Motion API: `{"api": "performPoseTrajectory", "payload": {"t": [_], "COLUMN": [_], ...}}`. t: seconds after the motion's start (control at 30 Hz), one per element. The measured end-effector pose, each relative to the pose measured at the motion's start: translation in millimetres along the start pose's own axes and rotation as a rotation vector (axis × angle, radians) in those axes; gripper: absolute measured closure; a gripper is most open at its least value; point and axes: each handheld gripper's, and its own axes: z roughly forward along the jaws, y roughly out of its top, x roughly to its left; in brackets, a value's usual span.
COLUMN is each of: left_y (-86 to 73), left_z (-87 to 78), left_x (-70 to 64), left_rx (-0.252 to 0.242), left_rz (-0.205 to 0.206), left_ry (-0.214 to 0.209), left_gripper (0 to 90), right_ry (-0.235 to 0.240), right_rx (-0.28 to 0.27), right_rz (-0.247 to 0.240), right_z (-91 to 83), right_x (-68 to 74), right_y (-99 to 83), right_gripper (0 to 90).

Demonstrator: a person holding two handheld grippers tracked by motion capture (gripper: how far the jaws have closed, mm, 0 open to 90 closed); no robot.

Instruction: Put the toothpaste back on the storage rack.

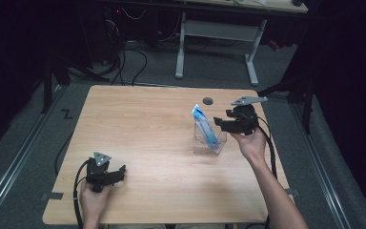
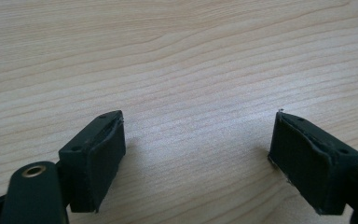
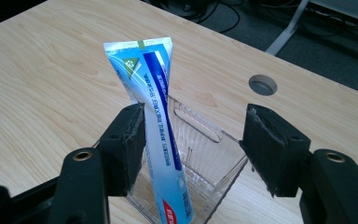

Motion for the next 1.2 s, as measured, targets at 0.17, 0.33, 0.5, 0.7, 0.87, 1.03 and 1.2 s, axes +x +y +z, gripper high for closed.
{"api": "performPoseTrajectory", "payload": {"t": [0.17,0.33,0.5,0.7,0.87,1.03,1.2], "left_y": [0.0,0.0,0.0,0.0,0.0,0.0,0.0], "left_z": [0.0,0.0,0.0,0.0,0.0,0.0,0.0], "left_x": [0.0,0.0,0.0,0.0,-0.1,-0.1,-0.1], "left_rx": [0.0,0.0,0.0,0.0,0.0,0.0,0.0], "left_rz": [0.0,0.0,0.0,0.0,0.0,0.001,0.001], "left_ry": [0.0,0.0,0.0,0.0,0.0,0.001,0.0], "left_gripper": [18.3,18.3,18.3,18.3,18.3,18.2,18.2], "right_ry": [-0.003,-0.002,-0.01,-0.017,-0.022,-0.031,-0.036], "right_rx": [0.001,-0.006,-0.004,-0.022,-0.02,-0.024,-0.028], "right_rz": [-0.004,-0.003,-0.013,-0.008,0.012,0.013,0.016], "right_z": [-3.3,-7.4,-10.5,-15.1,-17.4,-22.4,-26.7], "right_x": [0.2,-0.2,0.4,-0.8,-6.9,-9.4,-10.9], "right_y": [-0.8,-1.6,-2.7,-6.3,-14.6,-16.2,-17.4], "right_gripper": [39.3,39.4,39.4,40.2,40.3,40.2,40.3]}}
